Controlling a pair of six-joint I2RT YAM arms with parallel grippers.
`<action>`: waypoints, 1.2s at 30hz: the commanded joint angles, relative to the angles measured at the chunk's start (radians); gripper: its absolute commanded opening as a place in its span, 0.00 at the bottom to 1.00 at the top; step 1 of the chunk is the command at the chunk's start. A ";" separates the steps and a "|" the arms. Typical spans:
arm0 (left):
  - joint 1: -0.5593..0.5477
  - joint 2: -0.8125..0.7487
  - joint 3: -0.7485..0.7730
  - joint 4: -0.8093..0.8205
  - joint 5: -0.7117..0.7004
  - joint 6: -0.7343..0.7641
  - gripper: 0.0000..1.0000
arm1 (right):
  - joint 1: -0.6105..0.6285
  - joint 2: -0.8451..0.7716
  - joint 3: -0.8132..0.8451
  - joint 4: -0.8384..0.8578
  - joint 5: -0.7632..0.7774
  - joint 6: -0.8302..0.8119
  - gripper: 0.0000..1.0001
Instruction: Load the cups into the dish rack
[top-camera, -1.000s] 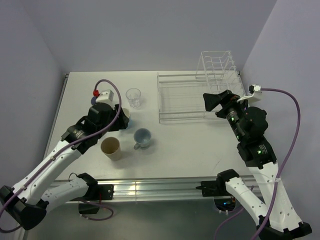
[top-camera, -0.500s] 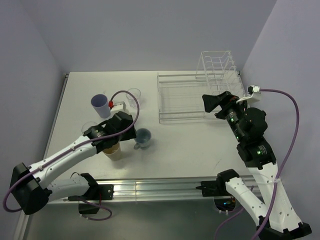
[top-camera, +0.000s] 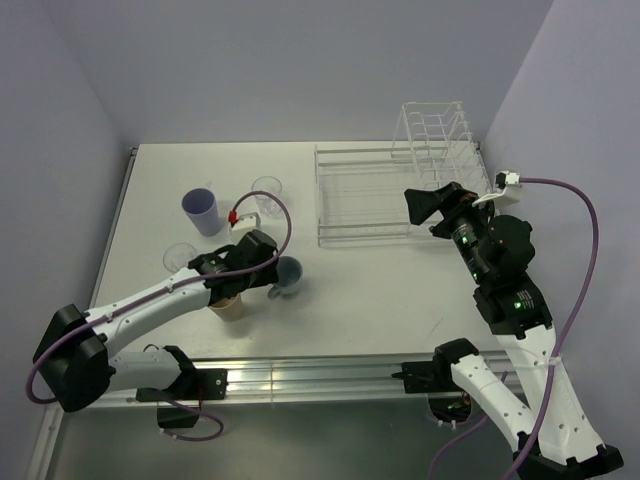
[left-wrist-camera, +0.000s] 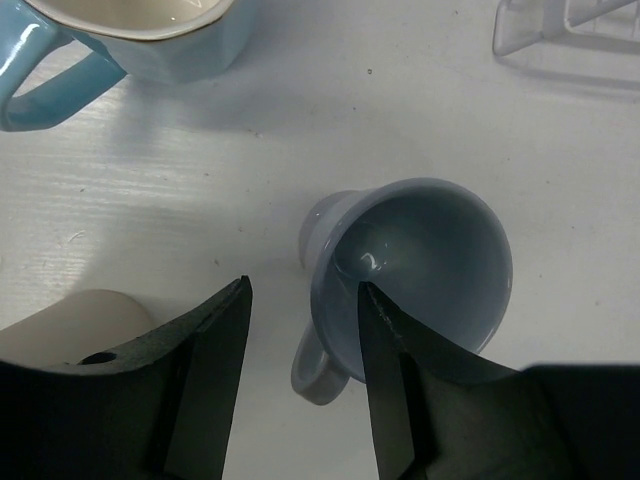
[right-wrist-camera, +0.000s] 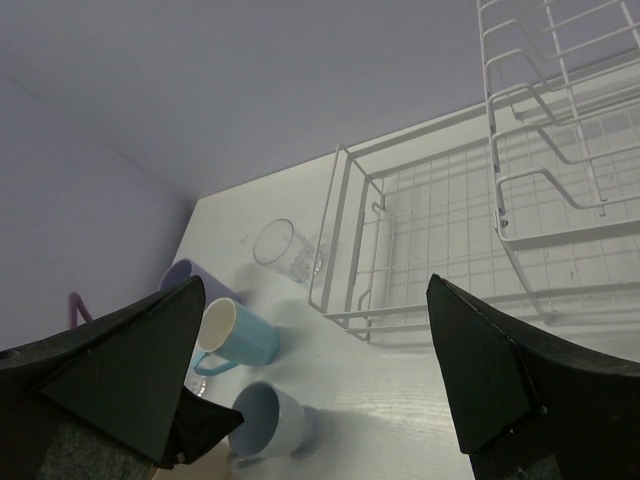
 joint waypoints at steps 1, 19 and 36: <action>-0.008 0.021 -0.009 0.061 -0.030 -0.027 0.52 | -0.004 -0.009 0.010 0.012 0.010 -0.007 1.00; -0.006 0.059 -0.022 0.111 0.006 0.000 0.00 | -0.004 -0.017 0.016 -0.001 0.007 -0.010 1.00; 0.209 -0.202 0.239 0.412 0.779 -0.023 0.00 | -0.002 0.020 -0.010 0.194 -0.445 0.008 1.00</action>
